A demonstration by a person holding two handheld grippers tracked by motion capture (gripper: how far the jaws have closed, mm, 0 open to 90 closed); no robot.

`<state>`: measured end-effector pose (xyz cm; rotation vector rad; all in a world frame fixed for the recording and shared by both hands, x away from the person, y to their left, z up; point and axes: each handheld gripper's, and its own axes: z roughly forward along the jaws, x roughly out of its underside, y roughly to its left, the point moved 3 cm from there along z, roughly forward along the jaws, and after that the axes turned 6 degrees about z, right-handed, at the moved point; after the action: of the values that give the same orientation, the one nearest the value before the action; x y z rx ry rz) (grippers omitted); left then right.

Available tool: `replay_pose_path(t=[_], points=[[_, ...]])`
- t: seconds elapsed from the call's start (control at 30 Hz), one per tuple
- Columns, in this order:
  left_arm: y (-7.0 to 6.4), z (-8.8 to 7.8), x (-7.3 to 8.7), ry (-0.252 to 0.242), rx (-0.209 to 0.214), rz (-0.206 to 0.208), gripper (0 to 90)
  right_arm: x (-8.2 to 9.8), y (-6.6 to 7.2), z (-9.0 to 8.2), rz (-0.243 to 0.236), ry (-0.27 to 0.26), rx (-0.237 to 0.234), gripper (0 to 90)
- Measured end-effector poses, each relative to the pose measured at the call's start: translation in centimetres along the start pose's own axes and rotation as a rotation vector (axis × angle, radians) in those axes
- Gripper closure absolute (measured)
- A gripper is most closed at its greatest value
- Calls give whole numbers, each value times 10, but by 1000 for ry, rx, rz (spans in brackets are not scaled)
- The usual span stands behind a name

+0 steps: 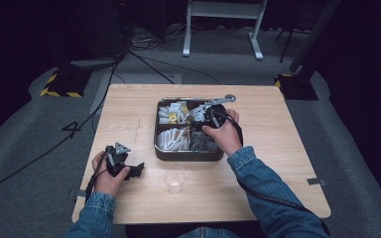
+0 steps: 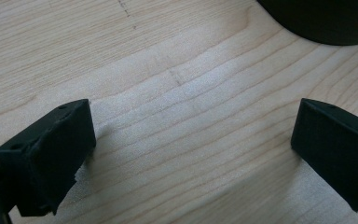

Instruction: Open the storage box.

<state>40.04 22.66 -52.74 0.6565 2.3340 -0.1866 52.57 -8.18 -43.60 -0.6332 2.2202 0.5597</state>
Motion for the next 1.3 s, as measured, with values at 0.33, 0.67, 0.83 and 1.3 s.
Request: replay_pose_path(t=[0.33, 0.67, 0.83, 1.3], points=[[0, 0, 0, 0, 0, 0, 2, 3, 3, 24, -16, 45, 27, 325], [0, 0, 0, 1, 1, 0, 2, -1, 10, 38, -45, 76, 91, 421], [0, 0, 0, 0, 0, 0, 2, -1, 12, 42, -66, 47, 126, 510], [0, 0, 0, 1, 5, 2, 2, 3, 15, 43, -62, 13, 111, 585]])
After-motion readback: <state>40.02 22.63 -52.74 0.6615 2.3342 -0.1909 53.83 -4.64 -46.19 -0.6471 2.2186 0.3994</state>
